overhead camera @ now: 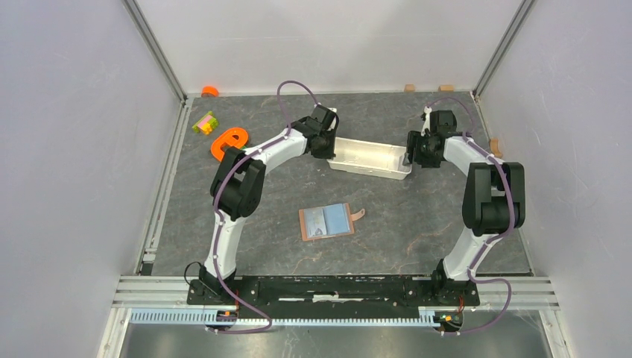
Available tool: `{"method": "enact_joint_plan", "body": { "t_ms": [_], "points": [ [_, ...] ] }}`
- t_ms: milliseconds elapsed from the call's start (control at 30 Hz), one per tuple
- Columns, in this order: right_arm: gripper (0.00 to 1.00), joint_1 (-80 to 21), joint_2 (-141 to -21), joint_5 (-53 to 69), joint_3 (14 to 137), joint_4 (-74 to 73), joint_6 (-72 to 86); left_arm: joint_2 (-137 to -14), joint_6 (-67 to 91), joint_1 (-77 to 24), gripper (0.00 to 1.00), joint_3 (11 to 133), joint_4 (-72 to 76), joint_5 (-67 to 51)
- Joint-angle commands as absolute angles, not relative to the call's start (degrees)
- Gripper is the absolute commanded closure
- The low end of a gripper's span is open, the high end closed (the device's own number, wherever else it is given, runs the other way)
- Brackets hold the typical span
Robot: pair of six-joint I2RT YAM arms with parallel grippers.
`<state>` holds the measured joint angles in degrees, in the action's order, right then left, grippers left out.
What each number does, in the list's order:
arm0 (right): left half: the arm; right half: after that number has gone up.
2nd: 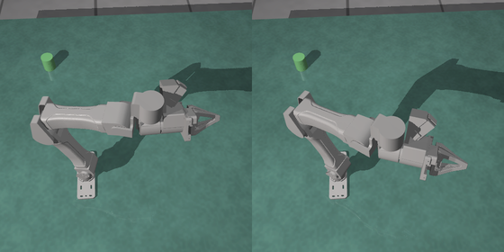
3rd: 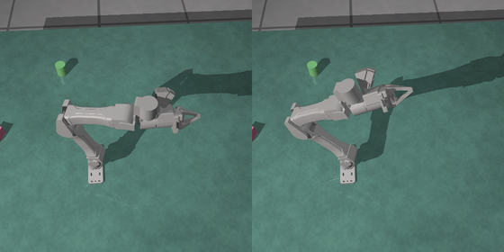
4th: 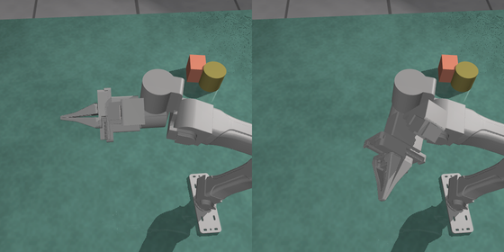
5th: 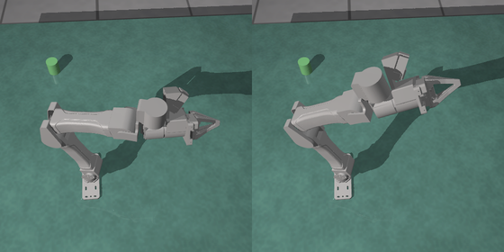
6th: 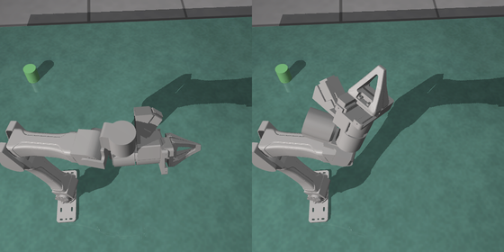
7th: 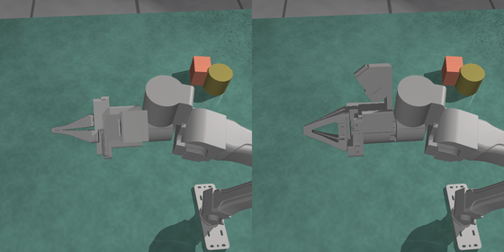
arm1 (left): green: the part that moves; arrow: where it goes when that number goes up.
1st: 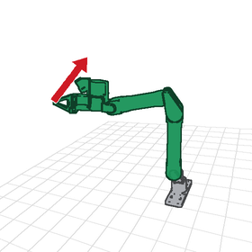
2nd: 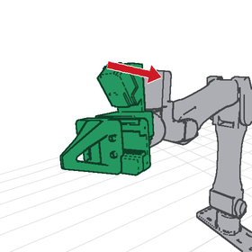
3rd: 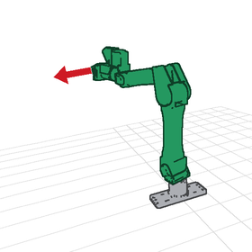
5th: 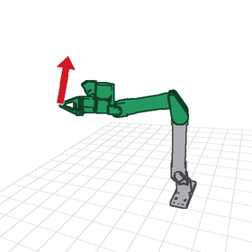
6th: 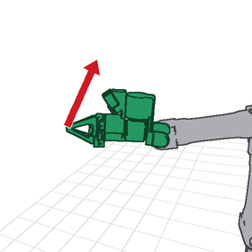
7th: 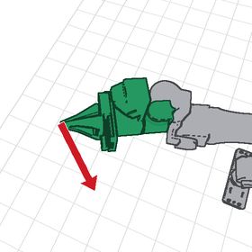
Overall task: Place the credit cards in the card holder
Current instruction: Pick up the credit card from the storage box.
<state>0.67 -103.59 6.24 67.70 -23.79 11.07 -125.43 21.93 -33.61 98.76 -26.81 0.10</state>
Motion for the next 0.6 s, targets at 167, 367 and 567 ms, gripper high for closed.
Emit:
{"method": "enact_joint_plan", "body": {
  "t_ms": [167,367,567],
  "points": [
    [0.43,2.4,-100.0,2.4,69.9,-24.3,9.0,-126.9,18.6,-32.9,0.89,104.7,-34.1,4.1],
    [0.62,2.4,-99.5,3.9,69.9,-24.5,8.9,-127.6,19.0,-32.9,0.89,105.6,-35.0,3.9],
    [0.76,2.4,-98.8,4.9,70.1,-24.9,8.9,-128.3,19.6,-32.9,0.89,106.8,-36.5,4.3]
  ]
}}
